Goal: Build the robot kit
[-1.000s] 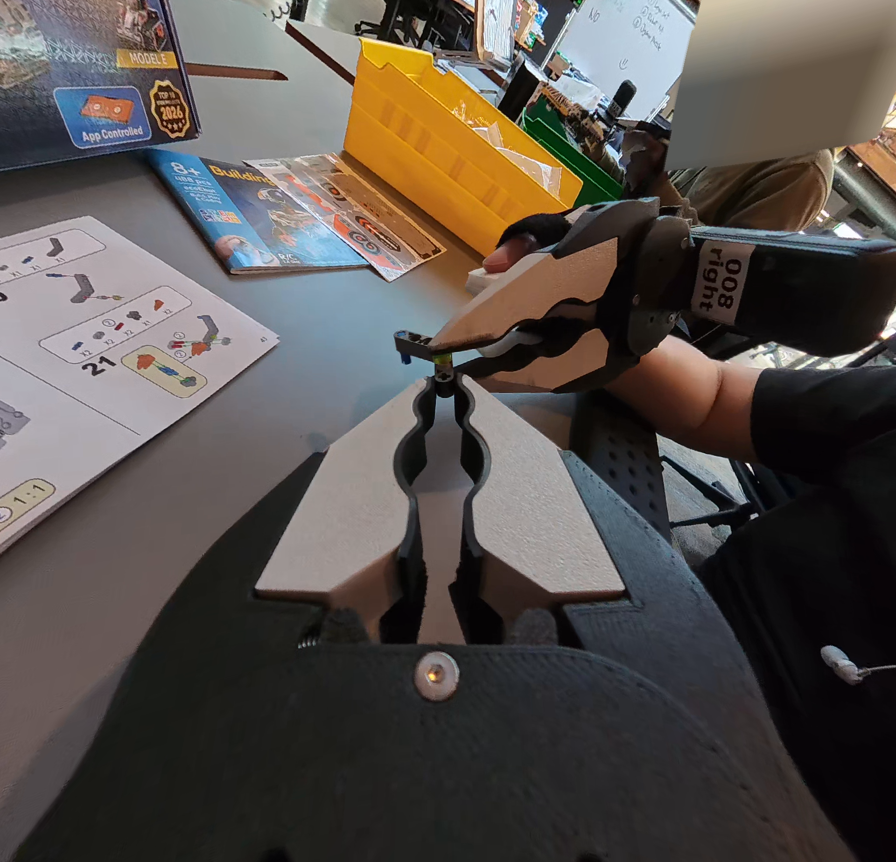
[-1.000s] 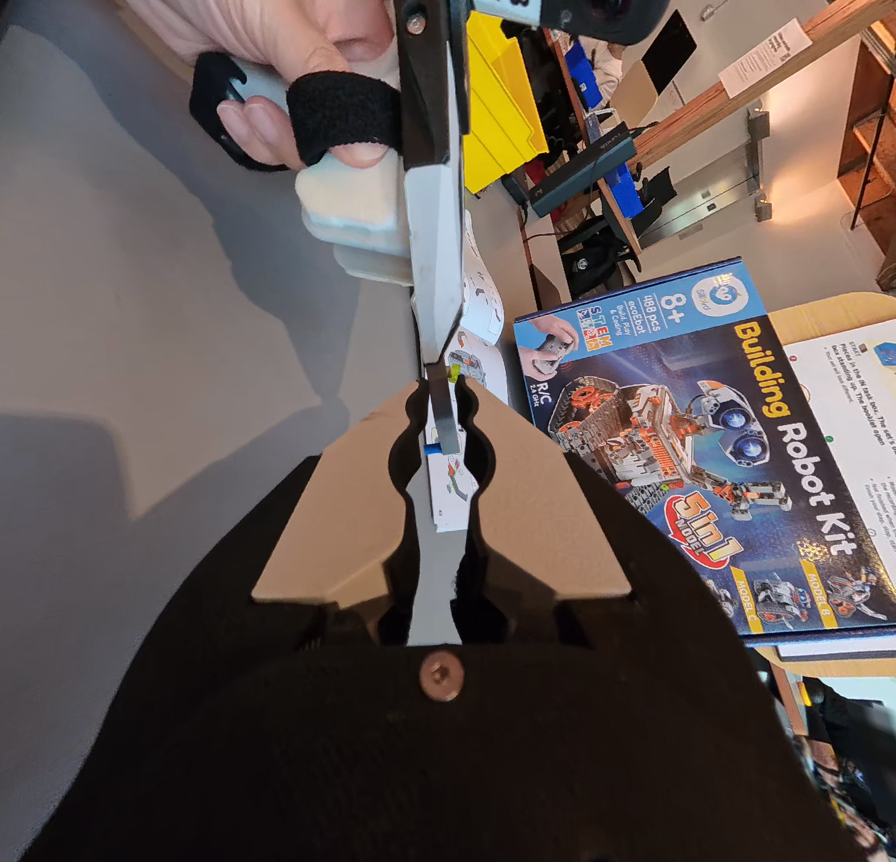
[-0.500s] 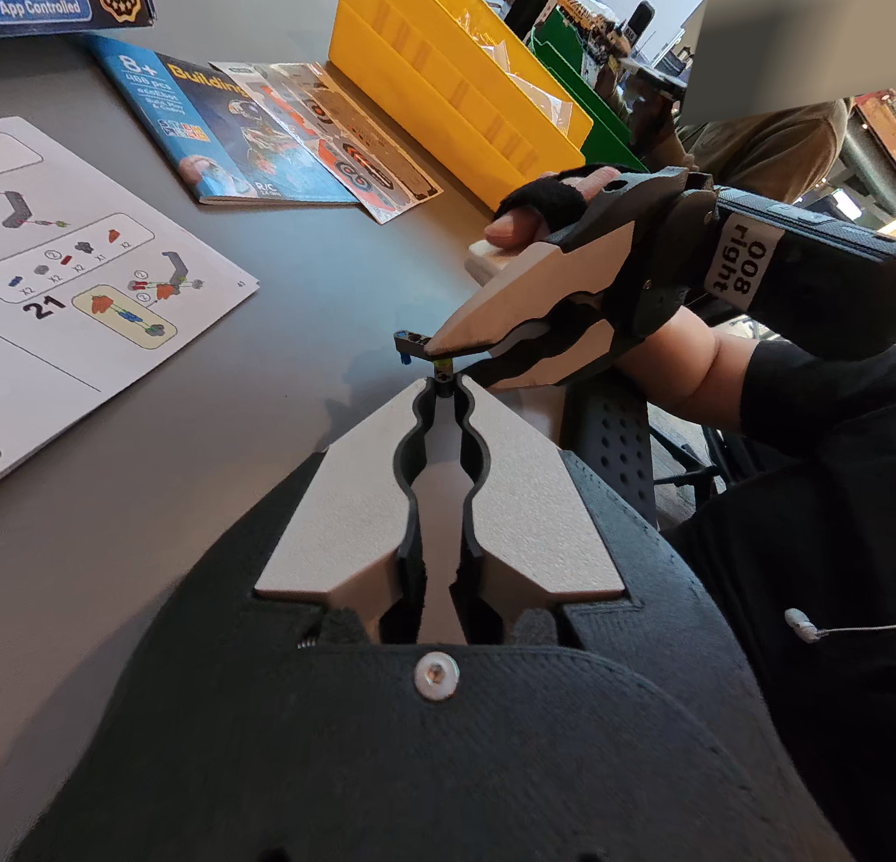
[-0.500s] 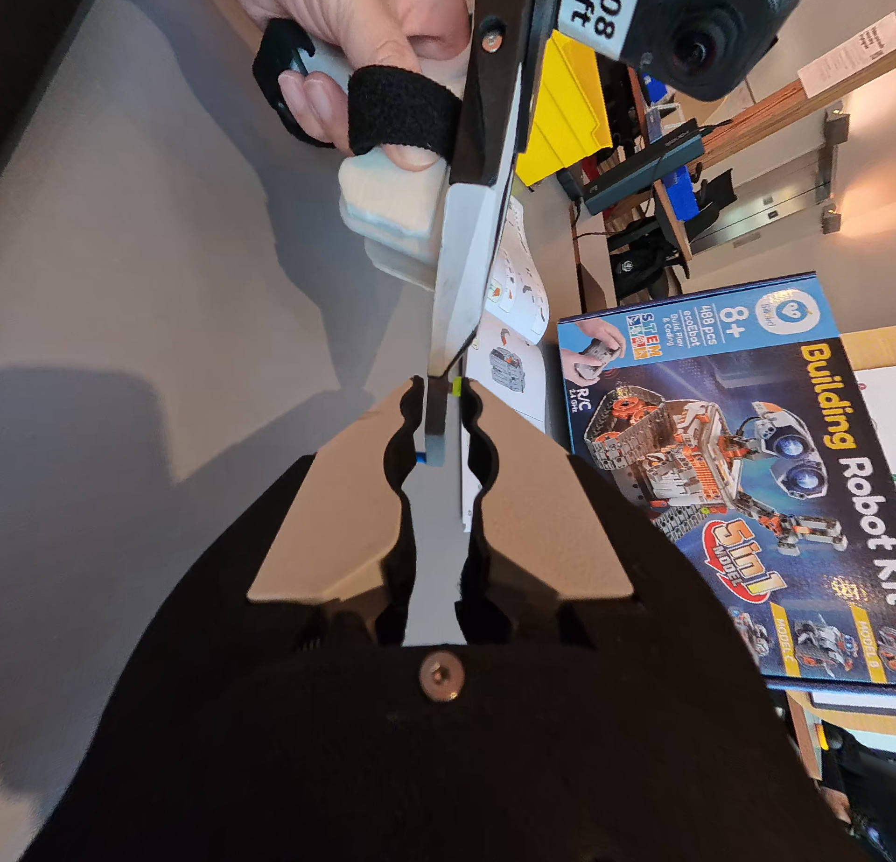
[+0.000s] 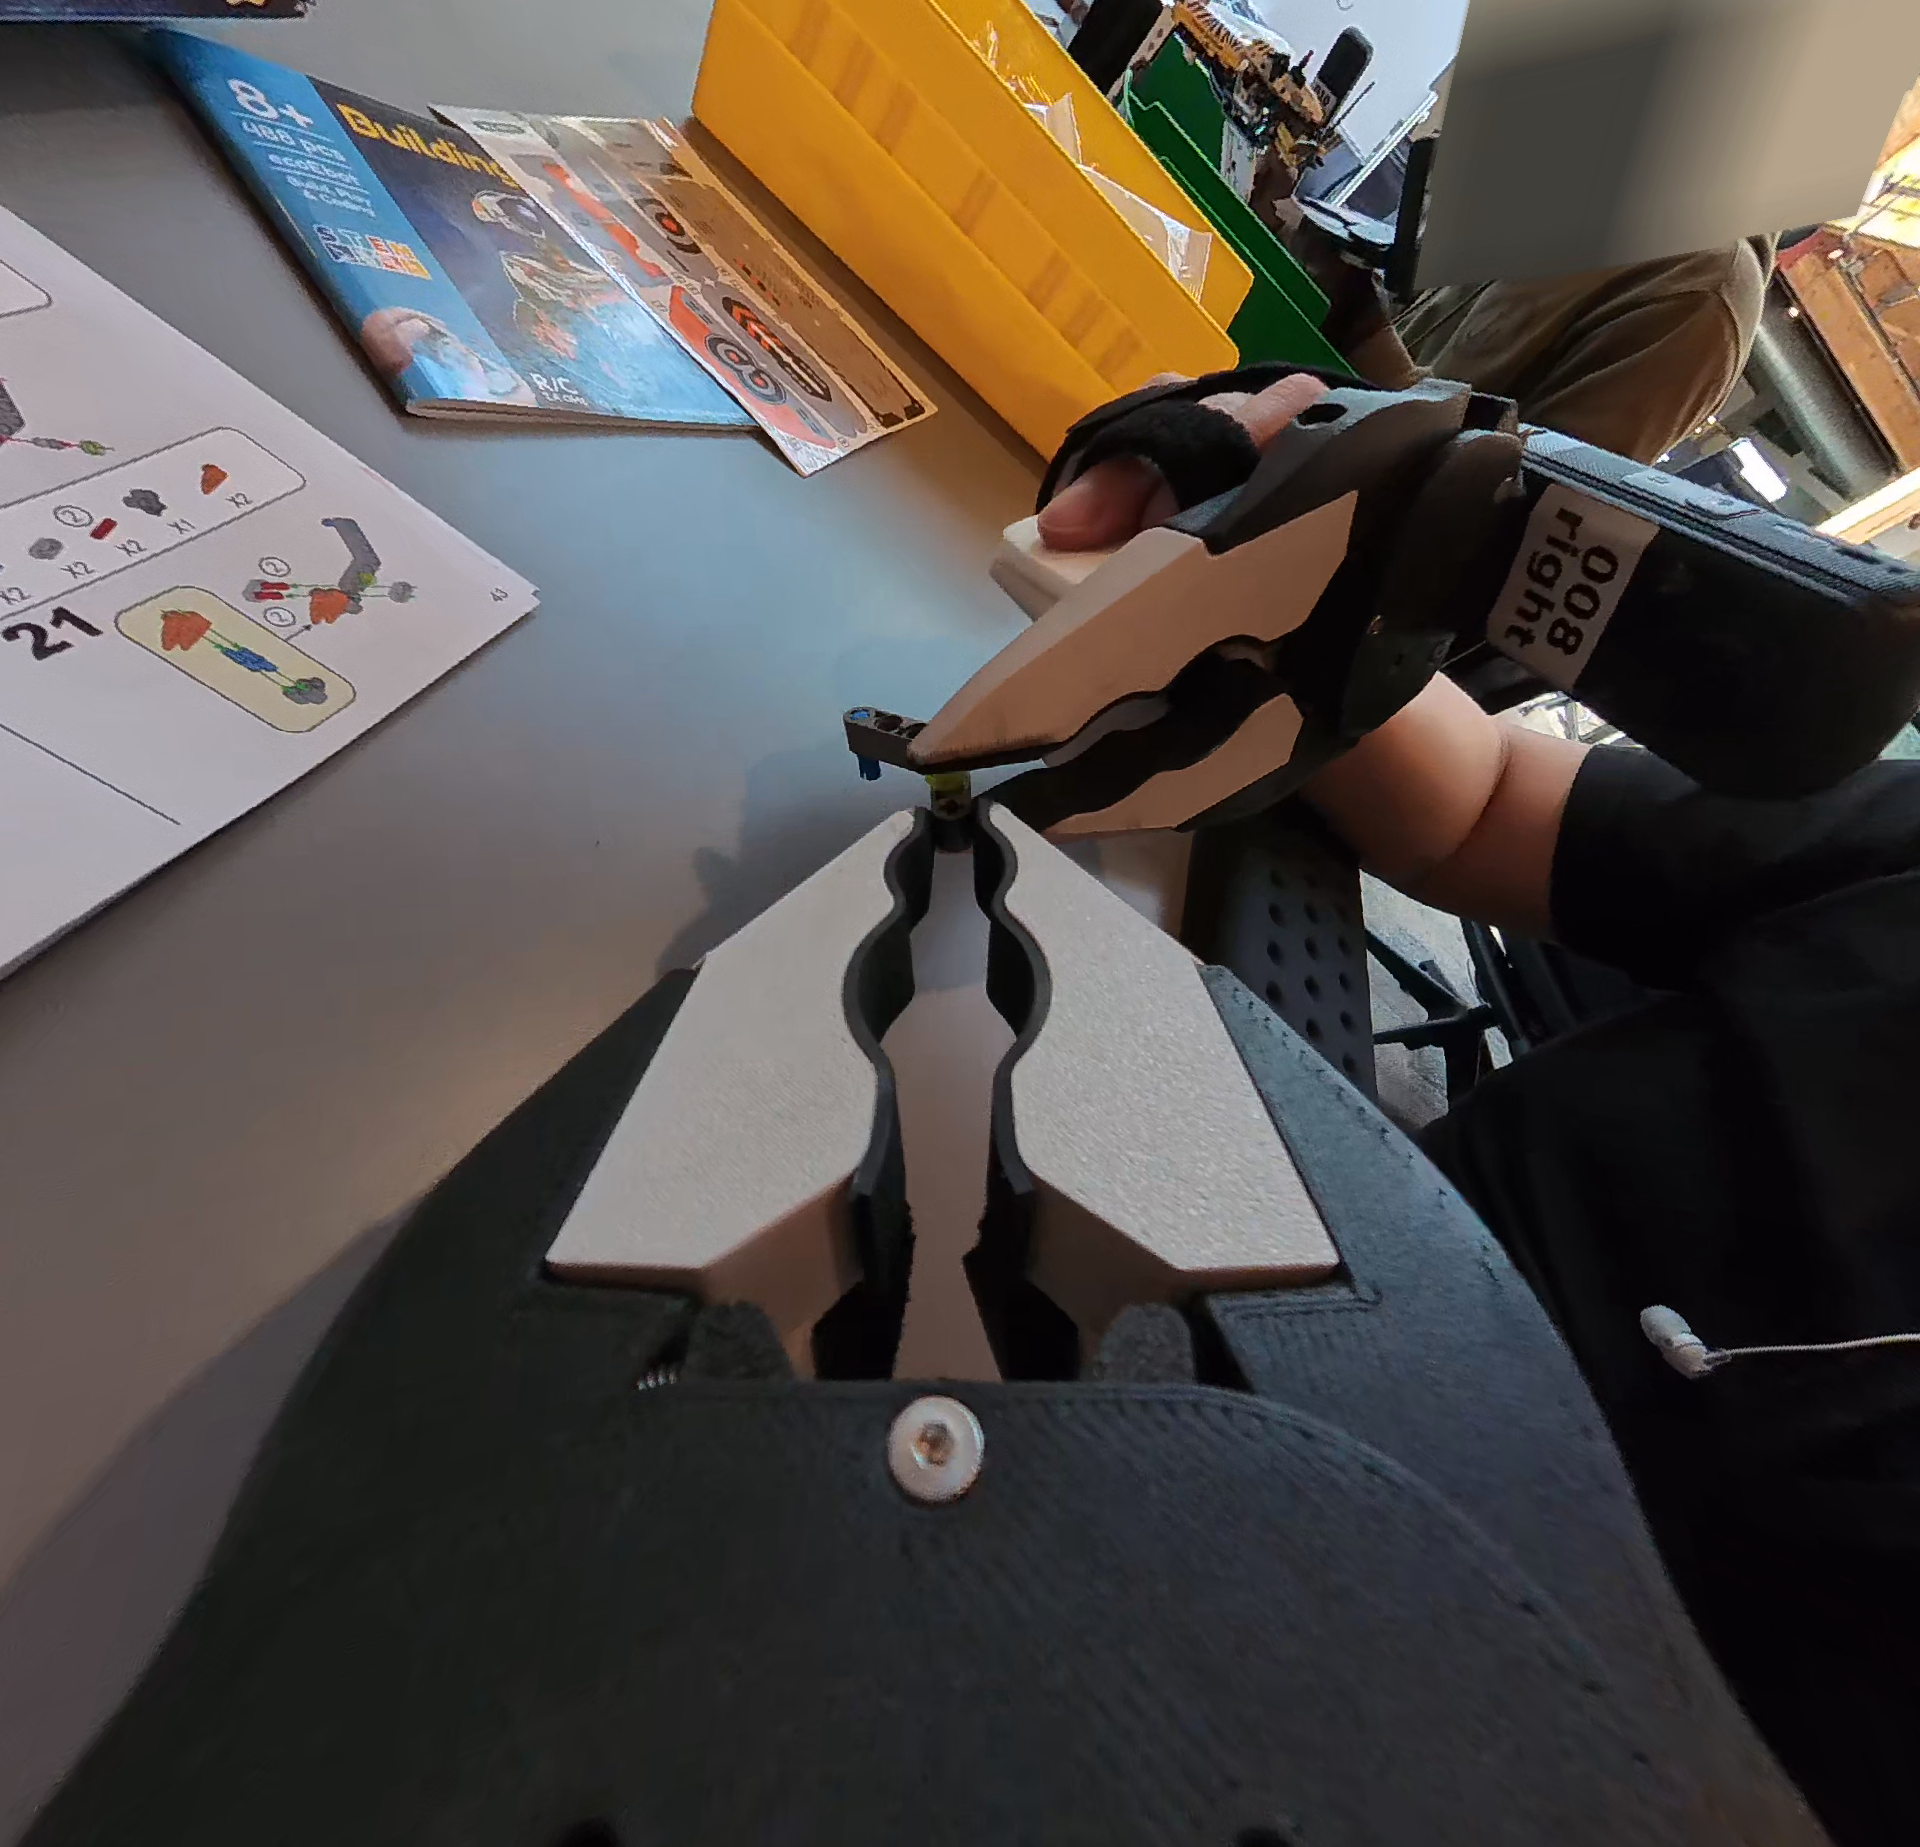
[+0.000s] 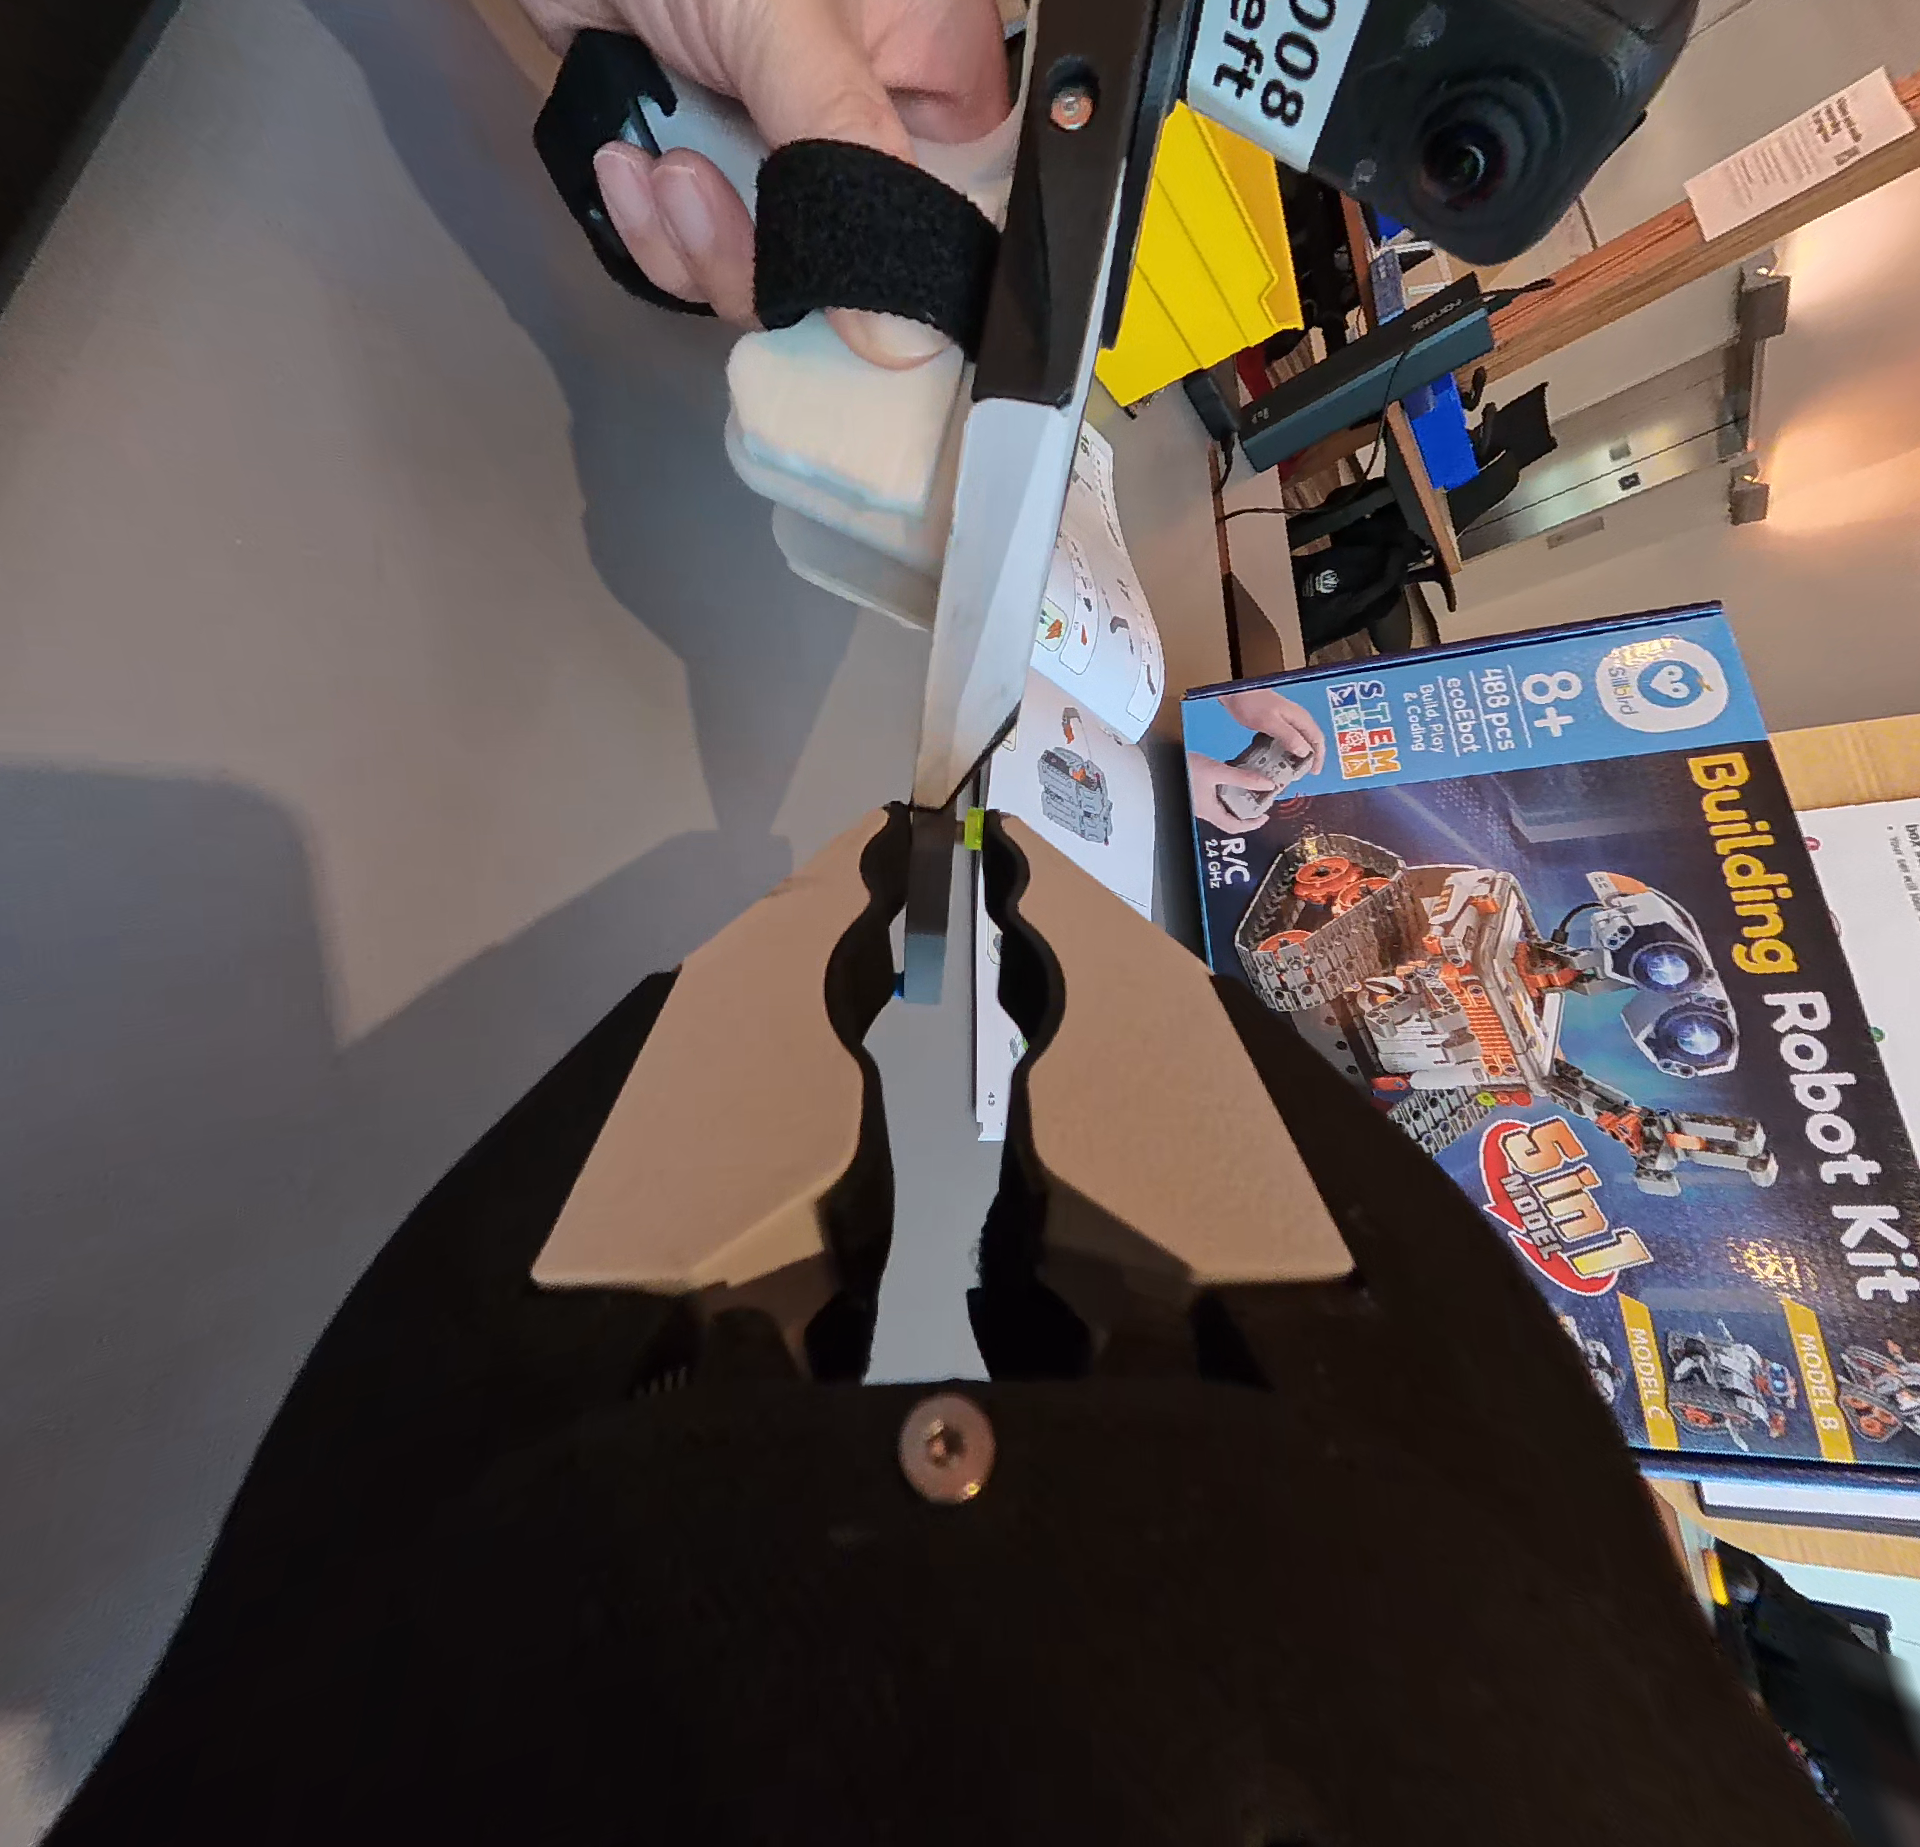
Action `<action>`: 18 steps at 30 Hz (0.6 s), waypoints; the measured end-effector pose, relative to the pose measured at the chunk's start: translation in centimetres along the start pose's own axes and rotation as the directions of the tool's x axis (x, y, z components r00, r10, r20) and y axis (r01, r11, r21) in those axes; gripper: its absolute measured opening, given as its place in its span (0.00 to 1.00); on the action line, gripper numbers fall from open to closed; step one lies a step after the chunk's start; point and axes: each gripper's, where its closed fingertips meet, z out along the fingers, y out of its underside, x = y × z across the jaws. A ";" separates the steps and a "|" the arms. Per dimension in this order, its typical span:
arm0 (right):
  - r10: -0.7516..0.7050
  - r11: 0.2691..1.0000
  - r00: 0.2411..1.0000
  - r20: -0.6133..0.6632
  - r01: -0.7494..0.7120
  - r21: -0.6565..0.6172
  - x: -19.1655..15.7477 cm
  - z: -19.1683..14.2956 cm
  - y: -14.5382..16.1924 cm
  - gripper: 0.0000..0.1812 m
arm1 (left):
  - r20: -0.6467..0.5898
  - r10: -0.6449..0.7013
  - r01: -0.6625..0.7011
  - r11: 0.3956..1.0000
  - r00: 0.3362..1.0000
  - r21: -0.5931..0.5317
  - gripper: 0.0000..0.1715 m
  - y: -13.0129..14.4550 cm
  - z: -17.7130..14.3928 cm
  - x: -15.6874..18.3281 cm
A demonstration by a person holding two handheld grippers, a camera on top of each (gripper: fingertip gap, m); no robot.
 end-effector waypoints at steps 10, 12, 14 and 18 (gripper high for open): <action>0.021 1.000 1.000 0.006 -0.021 0.010 0.1 -0.1 0.1 0.07 | -0.004 -0.008 0.008 1.000 1.000 0.010 0.03 -0.1 -0.1 0.0; 0.034 0.999 0.999 0.009 -0.034 0.016 0.2 -0.1 0.1 0.07 | -0.002 -0.006 0.006 1.000 1.000 0.012 0.03 -0.2 -0.1 0.0; 0.040 0.999 0.999 0.014 -0.041 0.019 0.1 -0.1 0.0 0.07 | -0.005 -0.010 0.010 1.000 1.000 0.013 0.03 -0.2 -0.1 0.0; 0.034 0.999 0.999 0.021 -0.034 0.008 -0.1 0.1 0.1 0.07 | 0.011 -0.001 0.001 1.000 1.000 0.001 0.03 0.0 -0.1 -0.1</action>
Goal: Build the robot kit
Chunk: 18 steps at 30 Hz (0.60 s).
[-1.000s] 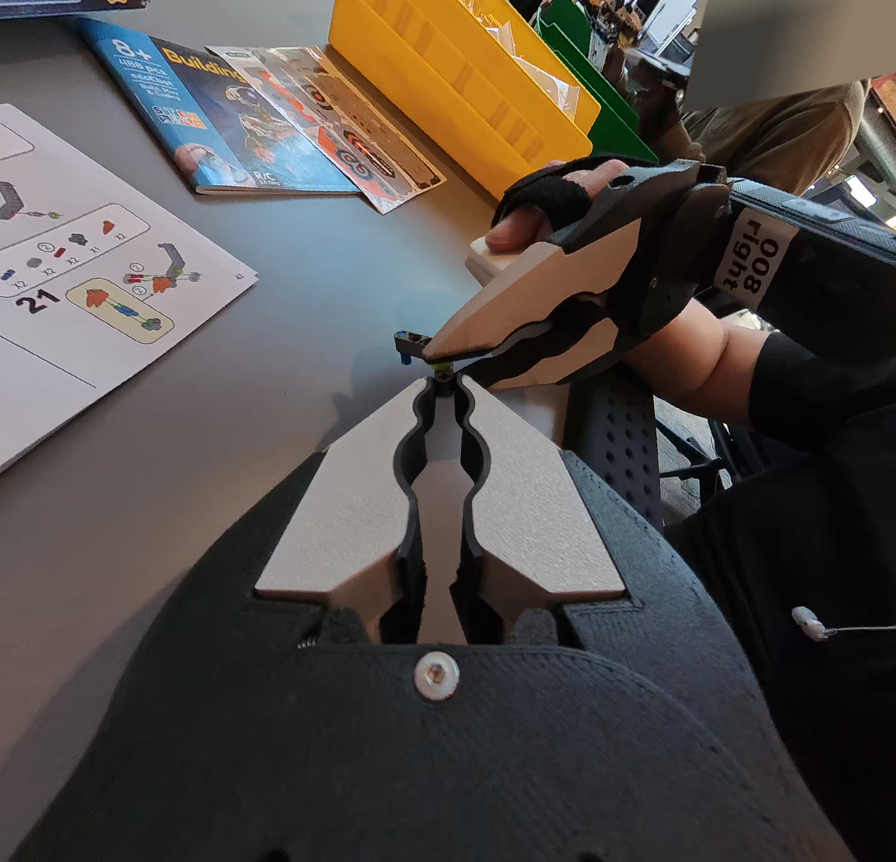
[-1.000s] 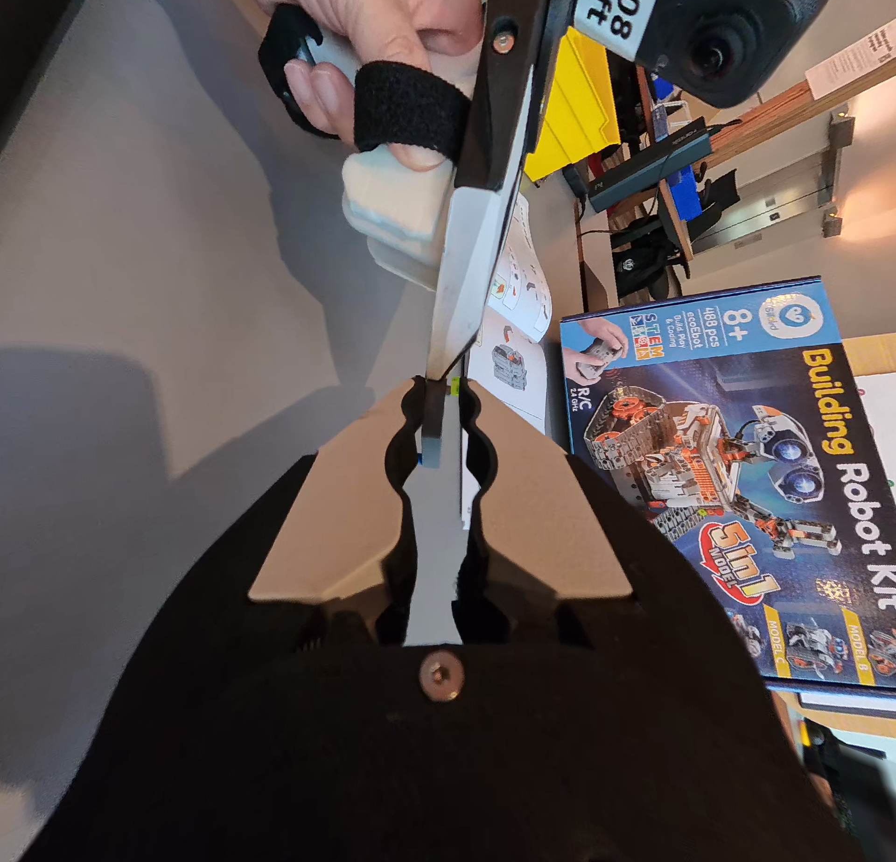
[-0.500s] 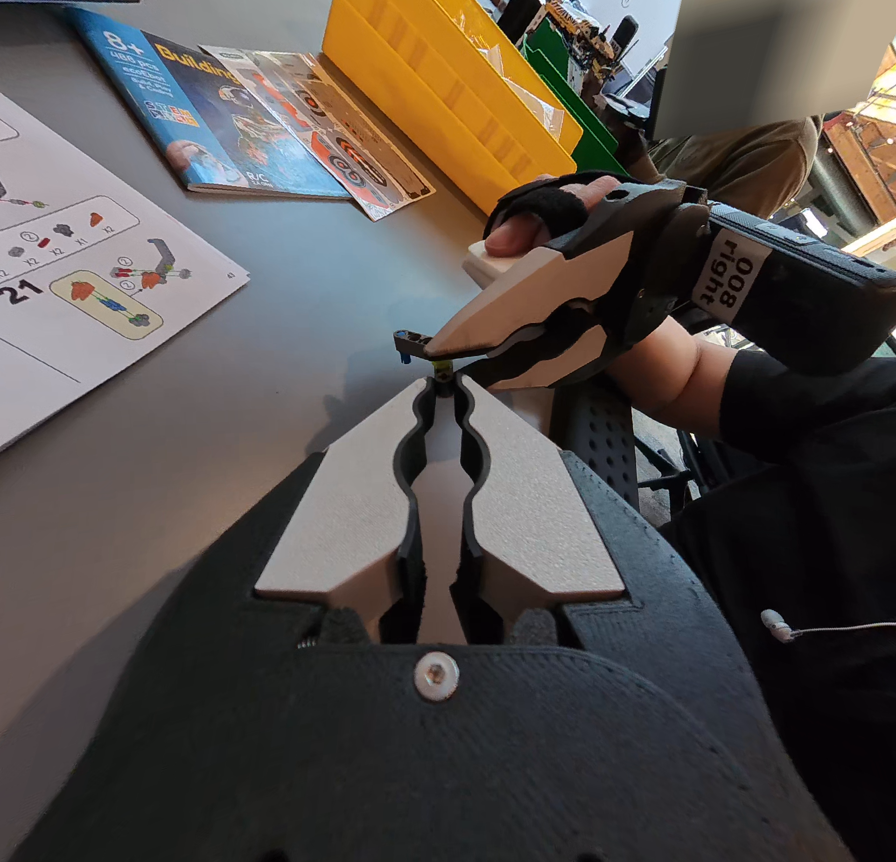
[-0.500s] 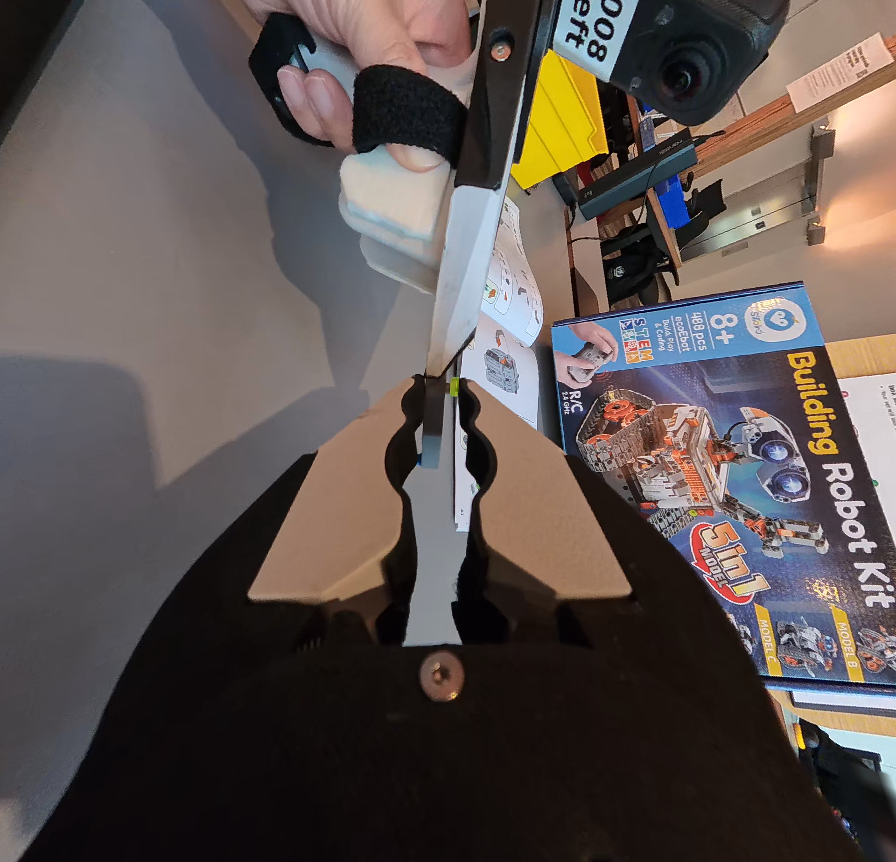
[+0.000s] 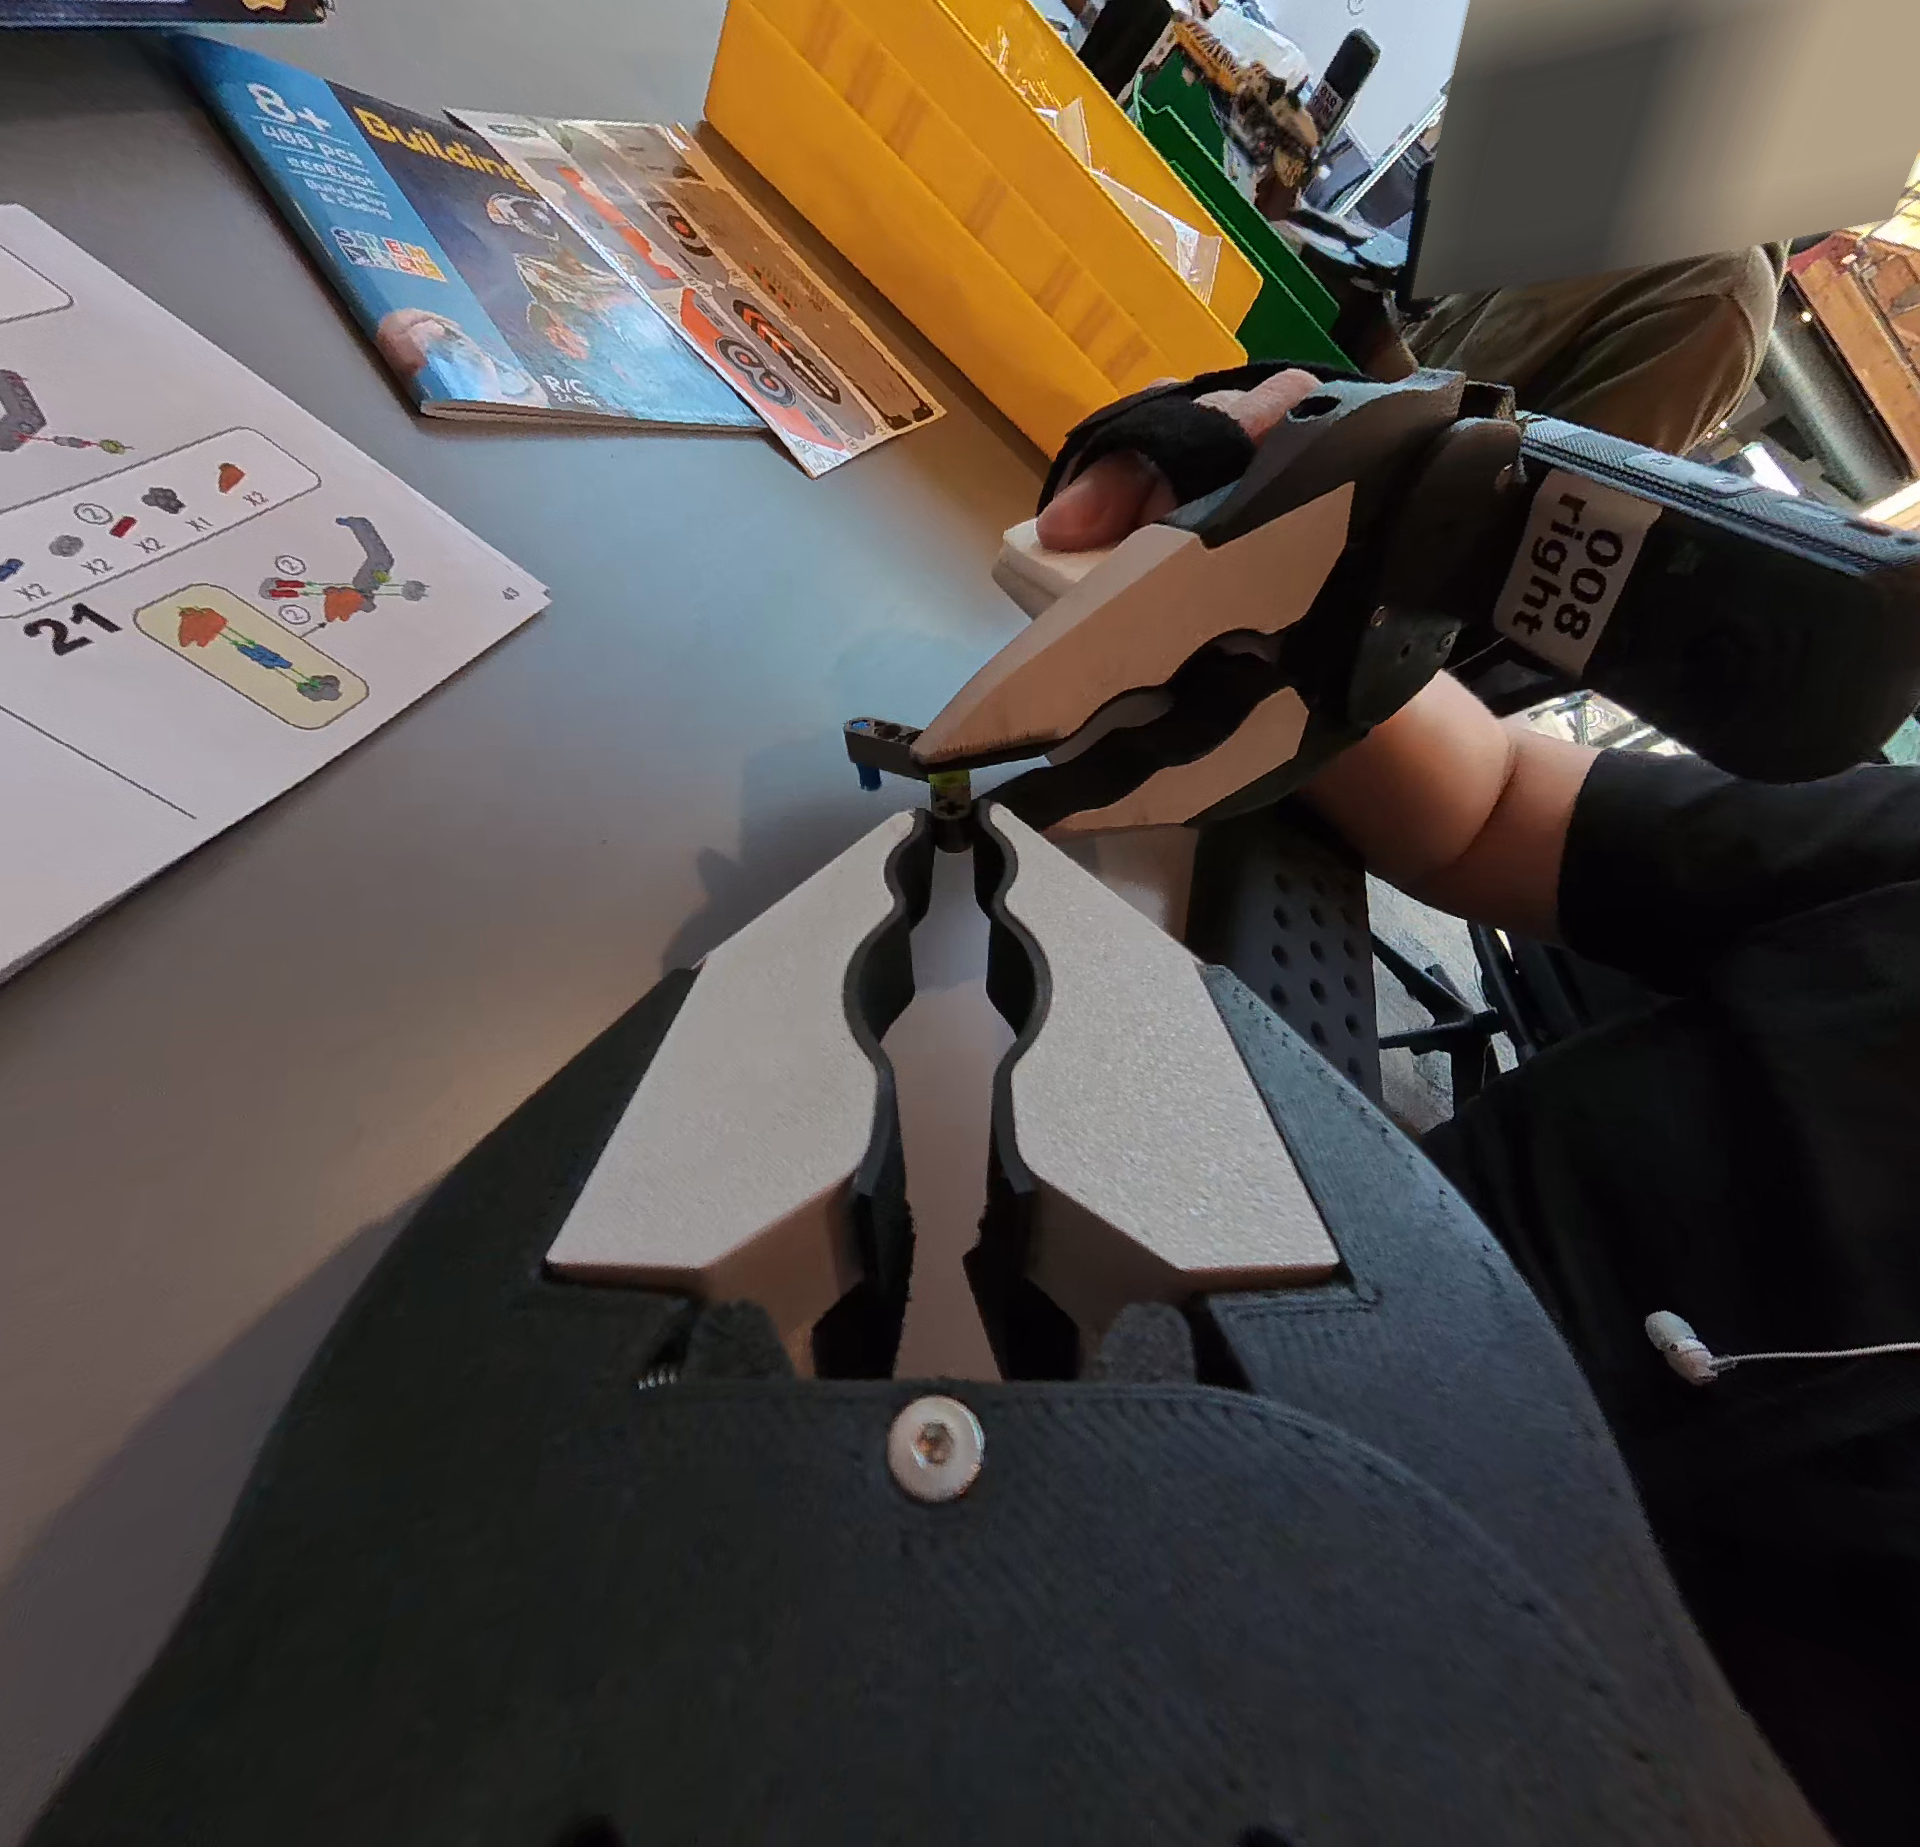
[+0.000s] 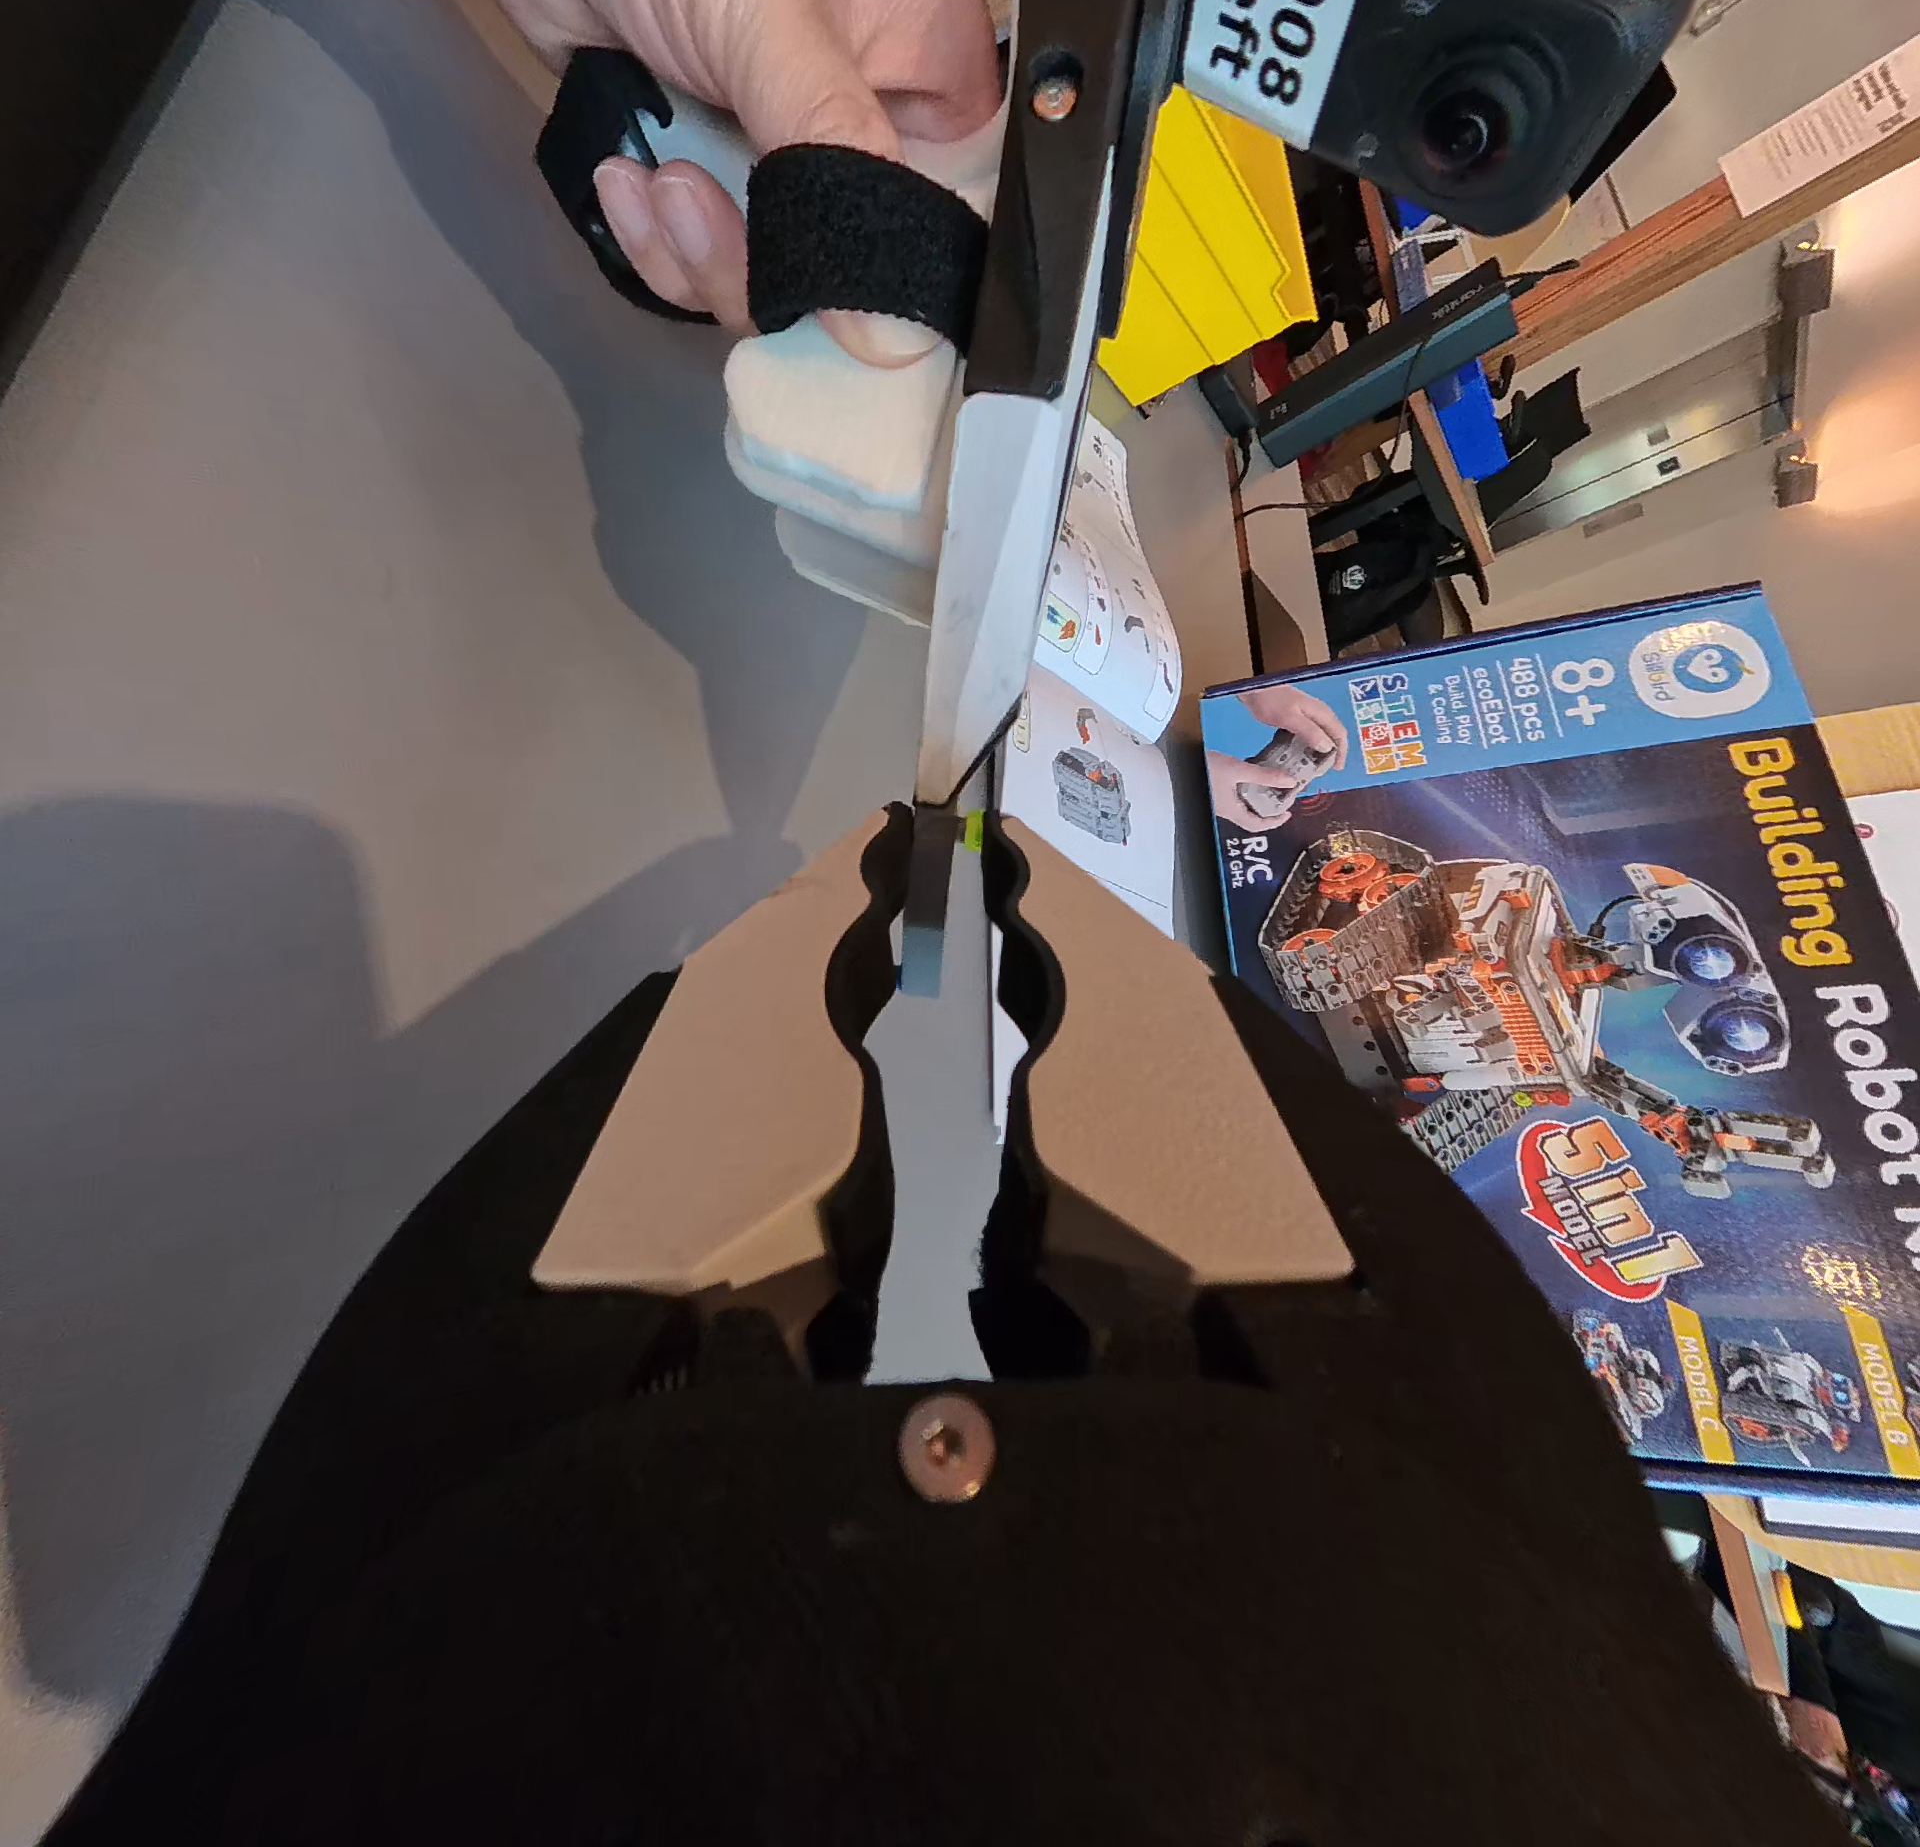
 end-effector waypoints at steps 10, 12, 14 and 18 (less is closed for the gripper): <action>0.093 0.996 0.995 0.035 -0.093 0.011 0.2 -0.1 -0.1 0.07 | -0.009 -0.013 0.013 1.000 1.000 0.009 0.03 -0.1 -0.1 0.1; 0.102 0.995 0.994 0.027 -0.103 0.018 0.5 -0.1 -0.3 0.07 | -0.021 -0.017 0.018 1.000 1.000 0.022 0.03 -0.3 -0.3 0.3; 0.110 0.994 0.994 0.023 -0.110 0.021 0.7 -0.2 -0.5 0.07 | -0.032 -0.024 0.025 0.999 0.999 0.037 0.03 -0.6 -0.5 0.4; 0.043 0.999 0.999 0.021 -0.043 -0.005 0.2 0.0 -0.2 0.06 | -0.012 -0.022 0.022 1.000 1.000 0.012 0.03 -0.2 -0.3 0.2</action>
